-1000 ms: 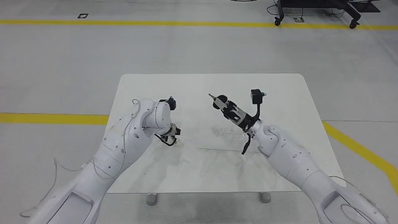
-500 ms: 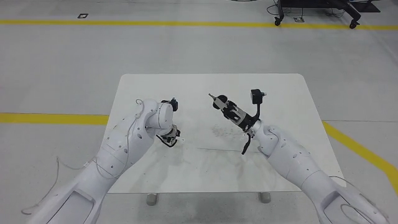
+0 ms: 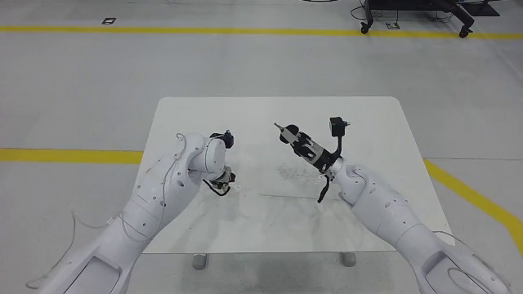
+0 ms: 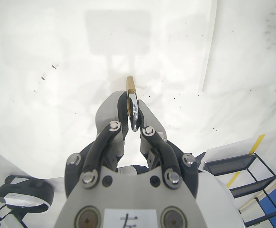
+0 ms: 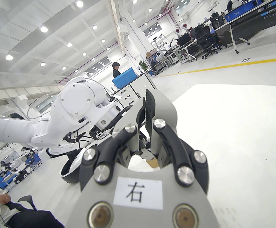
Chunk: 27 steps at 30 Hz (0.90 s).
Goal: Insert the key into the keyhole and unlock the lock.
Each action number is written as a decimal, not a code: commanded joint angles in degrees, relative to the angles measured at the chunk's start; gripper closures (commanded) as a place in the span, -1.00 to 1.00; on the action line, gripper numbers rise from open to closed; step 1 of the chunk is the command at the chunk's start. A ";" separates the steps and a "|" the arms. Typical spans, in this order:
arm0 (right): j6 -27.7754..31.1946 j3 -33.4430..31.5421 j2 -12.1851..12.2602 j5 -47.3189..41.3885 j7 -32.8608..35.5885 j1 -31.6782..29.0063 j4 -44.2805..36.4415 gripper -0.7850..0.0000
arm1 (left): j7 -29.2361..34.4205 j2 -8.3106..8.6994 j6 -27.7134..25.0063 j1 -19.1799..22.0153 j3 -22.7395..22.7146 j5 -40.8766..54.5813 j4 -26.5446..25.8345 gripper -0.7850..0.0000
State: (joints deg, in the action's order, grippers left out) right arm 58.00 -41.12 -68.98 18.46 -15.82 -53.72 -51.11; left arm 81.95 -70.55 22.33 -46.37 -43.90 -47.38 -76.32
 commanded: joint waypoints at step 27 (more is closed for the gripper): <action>0.00 0.00 0.00 0.00 0.00 0.00 0.00 1.00 | 0.88 -0.23 -0.87 -1.52 -1.79 -3.14 -2.29 1.00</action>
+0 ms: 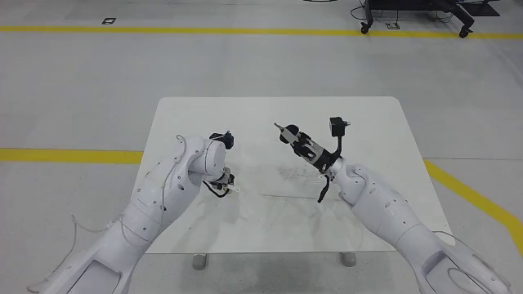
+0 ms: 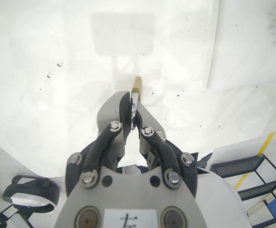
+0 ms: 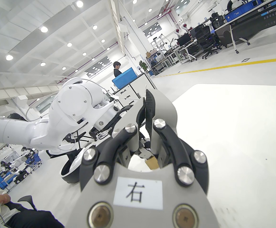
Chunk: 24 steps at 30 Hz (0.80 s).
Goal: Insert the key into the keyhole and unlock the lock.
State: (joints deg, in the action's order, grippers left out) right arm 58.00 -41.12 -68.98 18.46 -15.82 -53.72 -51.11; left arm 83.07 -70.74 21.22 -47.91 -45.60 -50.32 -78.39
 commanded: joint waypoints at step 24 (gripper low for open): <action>0.00 0.00 0.00 0.00 0.00 0.00 0.00 1.00 | -27.24 1.76 -29.52 -11.46 -21.92 36.58 6.14 1.00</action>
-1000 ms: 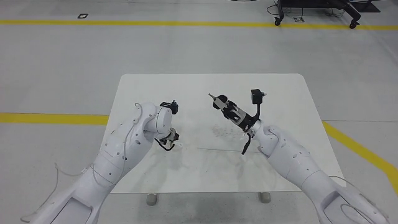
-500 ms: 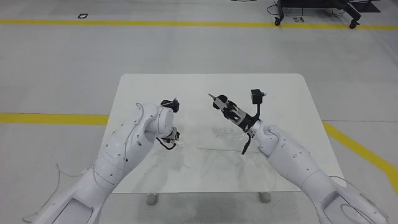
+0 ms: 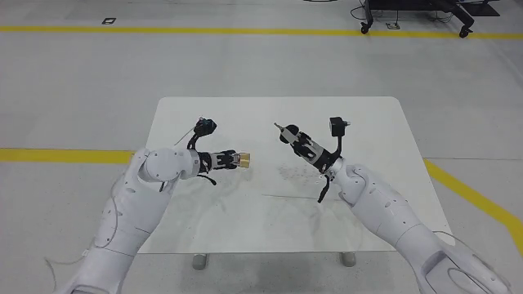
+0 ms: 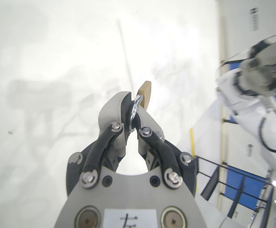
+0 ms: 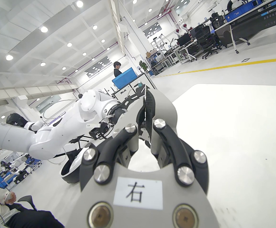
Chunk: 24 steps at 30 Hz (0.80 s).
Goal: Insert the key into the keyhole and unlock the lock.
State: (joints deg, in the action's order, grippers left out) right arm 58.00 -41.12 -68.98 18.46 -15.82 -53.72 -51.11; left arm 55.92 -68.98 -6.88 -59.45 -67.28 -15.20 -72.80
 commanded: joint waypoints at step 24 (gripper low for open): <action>-7.00 -0.32 -4.00 0.93 -1.05 -0.51 -1.28 1.00 | 23.30 -3.73 -18.19 11.64 5.47 38.06 25.94 1.00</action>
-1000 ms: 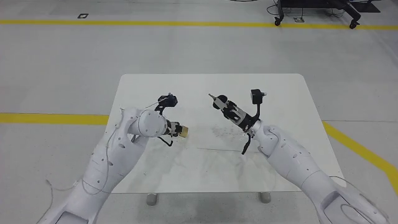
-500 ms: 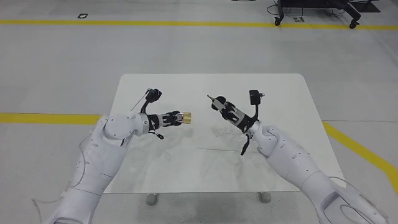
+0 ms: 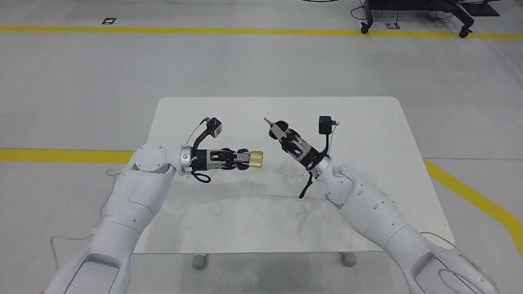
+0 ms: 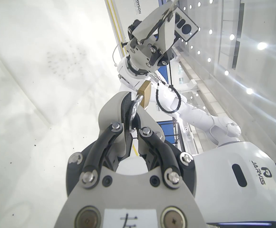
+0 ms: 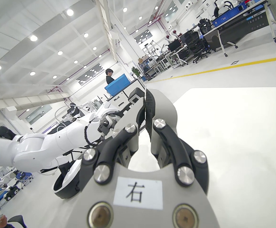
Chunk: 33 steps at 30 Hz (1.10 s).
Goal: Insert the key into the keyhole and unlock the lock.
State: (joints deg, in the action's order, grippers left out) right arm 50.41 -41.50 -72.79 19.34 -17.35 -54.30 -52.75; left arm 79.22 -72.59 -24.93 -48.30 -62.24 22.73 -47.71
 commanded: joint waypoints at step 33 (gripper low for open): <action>7.59 -0.77 1.07 -8.56 19.31 -1.44 -5.32 1.00 | -1.07 -1.41 2.11 6.89 4.84 -0.07 8.58 1.00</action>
State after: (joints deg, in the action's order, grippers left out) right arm 58.00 -42.27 -71.72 10.77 1.96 -55.75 -58.07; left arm 78.15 -73.99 -22.83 -41.41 -57.39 22.68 -39.13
